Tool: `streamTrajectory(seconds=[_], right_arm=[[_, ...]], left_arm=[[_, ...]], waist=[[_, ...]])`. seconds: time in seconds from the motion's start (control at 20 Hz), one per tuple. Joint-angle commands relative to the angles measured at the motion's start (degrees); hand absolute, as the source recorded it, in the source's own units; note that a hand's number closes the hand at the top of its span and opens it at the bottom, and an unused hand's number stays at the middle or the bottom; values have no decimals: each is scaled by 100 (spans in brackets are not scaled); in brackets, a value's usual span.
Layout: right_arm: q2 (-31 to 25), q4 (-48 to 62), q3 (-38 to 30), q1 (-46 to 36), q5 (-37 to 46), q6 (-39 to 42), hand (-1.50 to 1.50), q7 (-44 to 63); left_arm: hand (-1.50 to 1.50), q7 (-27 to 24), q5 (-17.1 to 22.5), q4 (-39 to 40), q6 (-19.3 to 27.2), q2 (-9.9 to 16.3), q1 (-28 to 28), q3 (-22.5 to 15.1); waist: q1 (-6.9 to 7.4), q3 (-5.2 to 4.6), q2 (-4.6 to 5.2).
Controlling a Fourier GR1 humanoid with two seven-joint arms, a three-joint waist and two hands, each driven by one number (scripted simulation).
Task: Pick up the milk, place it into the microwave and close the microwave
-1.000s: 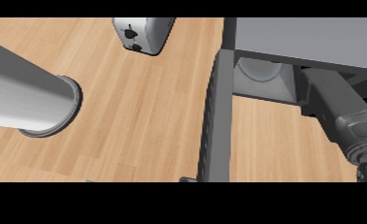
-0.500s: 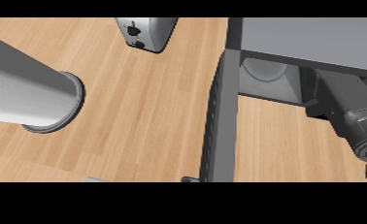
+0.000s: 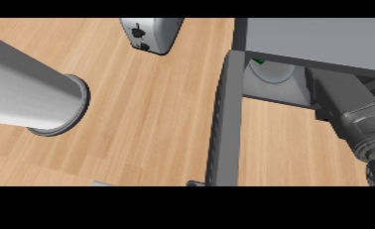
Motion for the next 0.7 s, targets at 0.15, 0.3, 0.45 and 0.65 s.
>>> streamTrajectory(seconds=[0.15, 0.3, 0.45, 0.65], right_arm=[[472, 6, 181, -694, 171, -546, -150, 664], [565, -24, 180, -756, 151, -674, -150, 697], [573, -123, 165, -824, 106, -506, -150, 566], [794, -215, 30, -712, -48, -916, -150, 371]], left_arm=[[-150, 7, -124, 224, -35, -53, -121, -150], [-150, 24, -166, 185, -67, -118, -148, -287], [-150, 8, -295, 196, -115, -103, -111, -225], [-150, 5, -334, 284, -324, -231, 26, -377]], waist=[[96, -156, -90], [106, -150, -86], [96, -150, -133], [22, -156, -166]])
